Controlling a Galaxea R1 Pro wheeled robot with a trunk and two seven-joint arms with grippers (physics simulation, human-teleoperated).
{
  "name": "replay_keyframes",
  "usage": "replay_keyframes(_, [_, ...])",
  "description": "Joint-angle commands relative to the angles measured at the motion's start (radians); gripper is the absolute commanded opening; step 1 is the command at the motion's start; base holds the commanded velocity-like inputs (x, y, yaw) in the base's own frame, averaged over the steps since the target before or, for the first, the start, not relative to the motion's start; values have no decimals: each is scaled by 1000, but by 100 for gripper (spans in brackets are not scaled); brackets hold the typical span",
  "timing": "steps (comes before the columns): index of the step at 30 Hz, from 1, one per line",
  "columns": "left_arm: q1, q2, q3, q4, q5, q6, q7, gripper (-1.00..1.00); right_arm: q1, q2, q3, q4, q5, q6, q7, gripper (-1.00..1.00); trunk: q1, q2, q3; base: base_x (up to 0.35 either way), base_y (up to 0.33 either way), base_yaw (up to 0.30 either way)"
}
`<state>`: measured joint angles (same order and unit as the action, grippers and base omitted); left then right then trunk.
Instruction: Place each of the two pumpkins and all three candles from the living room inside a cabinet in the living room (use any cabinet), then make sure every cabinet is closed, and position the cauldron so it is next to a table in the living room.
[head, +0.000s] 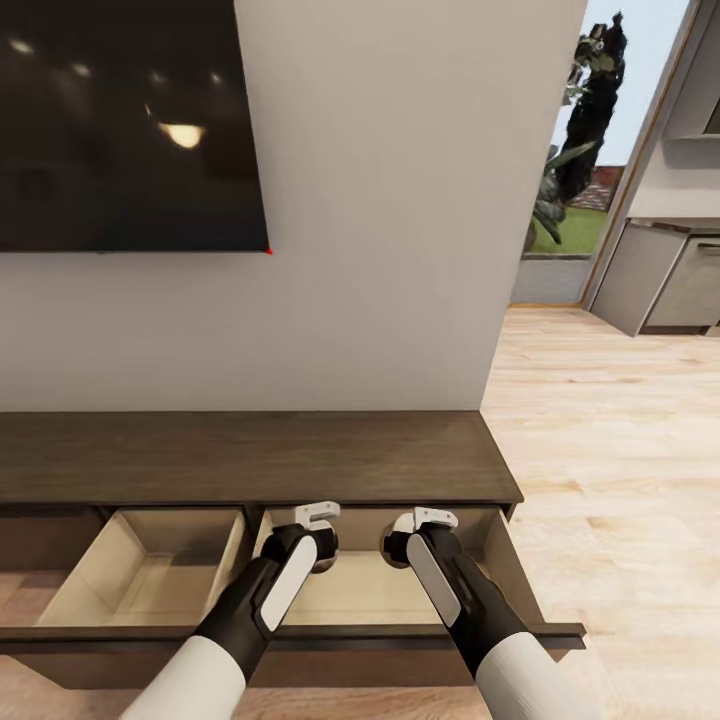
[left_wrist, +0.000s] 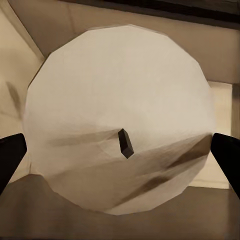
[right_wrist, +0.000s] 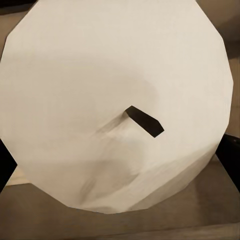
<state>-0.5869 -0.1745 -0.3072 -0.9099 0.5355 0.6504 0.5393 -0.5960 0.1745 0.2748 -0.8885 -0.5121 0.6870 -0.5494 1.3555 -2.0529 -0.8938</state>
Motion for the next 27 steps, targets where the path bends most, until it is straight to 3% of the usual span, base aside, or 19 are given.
replay_keyframes(1, [-1, 0, -3, -1, 9, 2, 10, -100, -1, 0, 1, -1, -9, 2, -9, -100, 0, 0, -1, 0, 0, 0])
replay_keyframes(6, [-1, 0, -4, -3, 9, 2, 10, -100, -1, 0, 1, -1, -9, 2, -9, -100, 19, -35, -17, 0, 0, 0])
replay_keyframes(12, [-1, 0, -4, -3, 9, 0, 10, -100, -1, 0, 1, -1, -9, 2, -9, -100, 19, -35, -17, 0, 0, 0])
replay_keyframes(27, [-1, 0, -4, -3, 11, 0, 10, -100, -1, 0, 1, -1, -9, -1, -9, -100, 77, -140, -64, 0, 0, 0])
